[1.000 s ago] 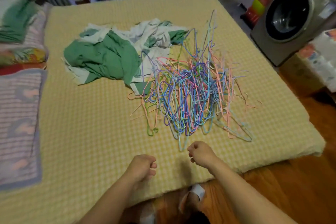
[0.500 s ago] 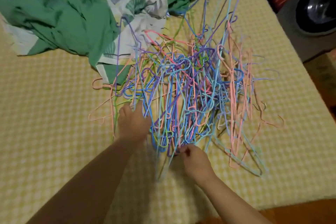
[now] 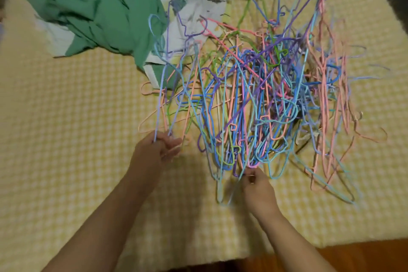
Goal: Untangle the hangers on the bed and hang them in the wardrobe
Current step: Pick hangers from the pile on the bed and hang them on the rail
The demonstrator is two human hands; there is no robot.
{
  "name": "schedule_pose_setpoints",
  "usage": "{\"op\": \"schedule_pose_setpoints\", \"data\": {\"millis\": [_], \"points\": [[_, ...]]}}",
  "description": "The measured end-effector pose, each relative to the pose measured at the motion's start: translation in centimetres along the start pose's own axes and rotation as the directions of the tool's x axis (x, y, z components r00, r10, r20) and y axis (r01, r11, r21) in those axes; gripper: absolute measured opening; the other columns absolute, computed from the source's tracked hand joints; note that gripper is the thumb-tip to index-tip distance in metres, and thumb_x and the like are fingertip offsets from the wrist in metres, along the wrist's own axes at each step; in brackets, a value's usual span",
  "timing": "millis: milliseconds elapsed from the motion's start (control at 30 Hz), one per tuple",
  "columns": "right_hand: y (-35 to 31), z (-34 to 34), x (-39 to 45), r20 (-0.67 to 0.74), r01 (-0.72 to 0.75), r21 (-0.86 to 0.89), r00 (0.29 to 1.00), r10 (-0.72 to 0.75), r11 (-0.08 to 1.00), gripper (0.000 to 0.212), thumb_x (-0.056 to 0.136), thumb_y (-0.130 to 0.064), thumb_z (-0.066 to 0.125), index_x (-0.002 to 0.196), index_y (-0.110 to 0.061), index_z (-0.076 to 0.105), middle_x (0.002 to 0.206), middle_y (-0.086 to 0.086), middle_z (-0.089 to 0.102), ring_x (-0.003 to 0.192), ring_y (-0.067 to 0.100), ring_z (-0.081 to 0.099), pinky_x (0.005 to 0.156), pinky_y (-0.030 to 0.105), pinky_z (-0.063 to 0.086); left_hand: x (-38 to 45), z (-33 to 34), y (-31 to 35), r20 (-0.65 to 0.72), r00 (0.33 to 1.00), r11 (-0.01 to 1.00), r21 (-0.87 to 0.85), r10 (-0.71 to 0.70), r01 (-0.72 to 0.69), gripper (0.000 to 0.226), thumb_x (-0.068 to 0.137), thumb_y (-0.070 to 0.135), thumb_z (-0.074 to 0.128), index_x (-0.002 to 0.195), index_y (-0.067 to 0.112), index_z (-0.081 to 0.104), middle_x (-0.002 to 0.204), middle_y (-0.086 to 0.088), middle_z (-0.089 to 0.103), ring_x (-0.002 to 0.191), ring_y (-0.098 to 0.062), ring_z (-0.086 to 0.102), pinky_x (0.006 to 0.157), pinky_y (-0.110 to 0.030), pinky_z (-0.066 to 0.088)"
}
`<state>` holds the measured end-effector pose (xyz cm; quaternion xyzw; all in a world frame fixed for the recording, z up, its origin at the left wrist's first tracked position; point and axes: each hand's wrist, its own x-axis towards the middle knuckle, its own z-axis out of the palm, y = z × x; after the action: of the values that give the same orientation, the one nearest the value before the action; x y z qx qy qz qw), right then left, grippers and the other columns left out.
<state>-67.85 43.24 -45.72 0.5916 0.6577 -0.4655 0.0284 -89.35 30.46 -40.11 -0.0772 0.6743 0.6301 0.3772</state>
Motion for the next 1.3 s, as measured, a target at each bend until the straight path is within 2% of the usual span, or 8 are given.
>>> {"op": "schedule_pose_setpoints", "data": {"millis": [133,267,367,467,533,667,967,1300], "points": [[-0.2,1.3,-0.1,0.037,-0.044,0.007,0.998,0.044,0.999,0.014,0.089,-0.013,0.057,0.099,-0.021,0.062,0.095,0.003,0.07,0.092,0.028,0.065,0.082,0.037,0.051,-2.9,-3.9,0.0,0.058,0.996,0.988,-0.135,-0.068,0.075,0.033,0.083,-0.018,0.032,0.072,0.007,0.049,0.116,-0.022,0.068,0.104,-0.041,0.069,0.084,-0.039,0.058],[0.5,2.6,0.1,0.069,-0.081,0.014,0.994,0.08,0.997,0.024,0.088,-0.02,0.054,0.11,-0.023,0.062,0.107,0.004,0.071,0.099,0.027,0.065,0.09,0.041,0.052,-4.6,-6.2,-0.5,0.047,0.998,0.994,-0.101,-0.043,0.048,0.03,0.09,-0.015,0.035,0.075,0.006,0.05,0.118,-0.022,0.069,0.098,-0.042,0.069,0.089,-0.044,0.058],[-0.4,2.7,-1.1,-0.2,-0.001,0.013,0.98,0.004,1.0,0.037,0.082,-0.015,0.057,0.119,-0.013,0.059,0.113,0.017,0.065,0.111,0.035,0.056,0.094,0.041,0.046,-5.7,-8.4,-0.9,0.027,0.999,0.999,-0.001,0.043,-0.043,0.035,0.095,-0.014,0.034,0.071,0.004,0.051,0.12,-0.018,0.069,0.095,-0.04,0.07,0.094,-0.046,0.055],[-3.0,2.6,-3.6,-0.452,0.277,-0.178,0.83,-0.329,0.944,0.048,0.087,-0.027,0.053,0.129,-0.003,0.053,0.124,0.021,0.053,0.122,0.035,0.043,0.108,0.042,0.032,-7.0,-10.2,-0.9,0.037,0.991,0.984,0.119,0.127,-0.131,0.038,0.087,-0.024,0.03,0.068,0.001,0.052,0.123,-0.013,0.068,0.091,-0.034,0.072,0.088,-0.038,0.058],[-5.1,3.8,-4.5,-0.252,0.447,-0.153,0.845,-0.472,0.881,0.06,0.087,-0.044,0.052,0.135,-0.007,0.05,0.135,0.015,0.049,0.13,0.03,0.041,0.114,0.039,0.029,-7.9,-11.5,-0.5,0.056,0.986,0.978,0.129,0.159,-0.165,0.042,0.08,-0.029,0.029,0.064,0.002,0.054,0.122,-0.013,0.069,0.091,-0.034,0.072,0.084,-0.034,0.059],[-7.9,8.2,-4.7,0.156,0.403,-0.021,0.905,-0.395,0.915,0.103,0.079,-0.046,0.077,0.157,-0.013,0.019,0.16,0.006,0.026,0.148,0.02,0.022,0.118,0.024,0.014,-9.6,-12.6,0.7,0.121,0.98,0.986,0.042,0.157,-0.163,0.055,0.079,-0.028,0.03,0.057,0.012,0.061,0.112,-0.021,0.072,0.101,-0.037,0.069,0.091,-0.044,0.056],[-7.1,11.6,-6.6,-0.001,0.38,-0.032,0.925,-0.381,0.924,0.095,0.073,-0.005,0.065,0.155,-0.024,0.02,0.14,0.001,0.036,0.085,0.015,0.055,0.085,0.033,0.048,-10.9,-14.4,-0.5,0.056,0.995,0.996,-0.048,0.078,-0.076,0.03,0.089,-0.021,0.032,0.074,-0.002,0.05,0.121,-0.017,0.069,0.094,-0.038,0.07,0.092,-0.041,0.058],[-5.2,7.1,-8.8,0.125,0.56,-0.317,0.825,-0.551,0.766,0.062,0.072,-0.004,0.065,0.131,-0.022,0.058,0.15,0.001,0.033,0.111,0.023,0.06,0.092,0.037,0.052,-10.1,-13.0,-1.0,-0.093,0.994,0.994,-0.093,0.054,-0.062,0.035,0.097,-0.002,0.045,0.079,0.017,0.067,0.115,-0.012,0.072,0.092,-0.03,0.071,0.084,-0.04,0.053]]}}
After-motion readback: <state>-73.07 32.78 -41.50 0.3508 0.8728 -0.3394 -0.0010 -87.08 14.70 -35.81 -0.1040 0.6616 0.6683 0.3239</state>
